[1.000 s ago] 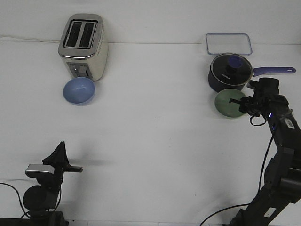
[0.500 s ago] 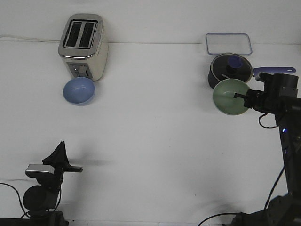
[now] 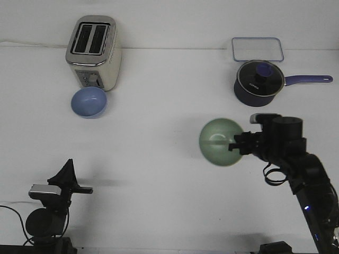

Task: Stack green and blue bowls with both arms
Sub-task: 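Grasp the green bowl rim and carry it toward the robot, lowering it, then open the right gripper and withdraw it from the green bowl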

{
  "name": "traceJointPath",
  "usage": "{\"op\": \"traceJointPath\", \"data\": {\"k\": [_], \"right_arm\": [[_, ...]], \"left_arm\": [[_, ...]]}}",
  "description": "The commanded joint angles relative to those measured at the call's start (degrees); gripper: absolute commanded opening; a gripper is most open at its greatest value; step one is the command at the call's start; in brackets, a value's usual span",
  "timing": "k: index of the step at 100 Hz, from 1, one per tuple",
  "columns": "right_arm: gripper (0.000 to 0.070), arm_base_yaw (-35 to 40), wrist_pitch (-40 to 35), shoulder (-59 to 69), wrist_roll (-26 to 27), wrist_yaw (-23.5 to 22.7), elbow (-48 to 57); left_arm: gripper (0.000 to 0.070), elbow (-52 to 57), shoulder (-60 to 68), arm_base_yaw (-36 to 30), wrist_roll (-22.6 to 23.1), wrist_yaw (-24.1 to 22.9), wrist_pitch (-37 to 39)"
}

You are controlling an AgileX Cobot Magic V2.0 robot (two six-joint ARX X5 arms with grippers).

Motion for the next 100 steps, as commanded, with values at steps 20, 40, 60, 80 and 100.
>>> {"op": "traceJointPath", "data": {"k": [20, 40, 60, 80, 100], "right_arm": [[0.0000, 16.1, 10.3, 2.2, 9.7, 2.4, -11.8], [0.0000, 23.6, 13.1, 9.2, 10.9, 3.2, -12.5], [0.0000, 26.2, 13.5, 16.4, 10.8, 3.6, -12.5], [0.0075, 26.4, 13.5, 19.6, 10.0, 3.6, -12.4], [0.0358, 25.8, 13.5, 17.9, 8.2, 3.5, -12.1]], "left_arm": [[0.0015, -1.1, -0.1, 0.0, 0.3, 0.3, 0.6], [0.0015, -1.1, -0.1, 0.0, 0.3, 0.3, 0.6], [0.0015, -1.1, -0.1, 0.0, 0.3, 0.3, 0.6], [0.0015, -1.1, -0.1, 0.0, 0.3, 0.3, 0.5], [0.0013, -1.0, -0.1, 0.0, -0.4, 0.3, 0.8]]}}
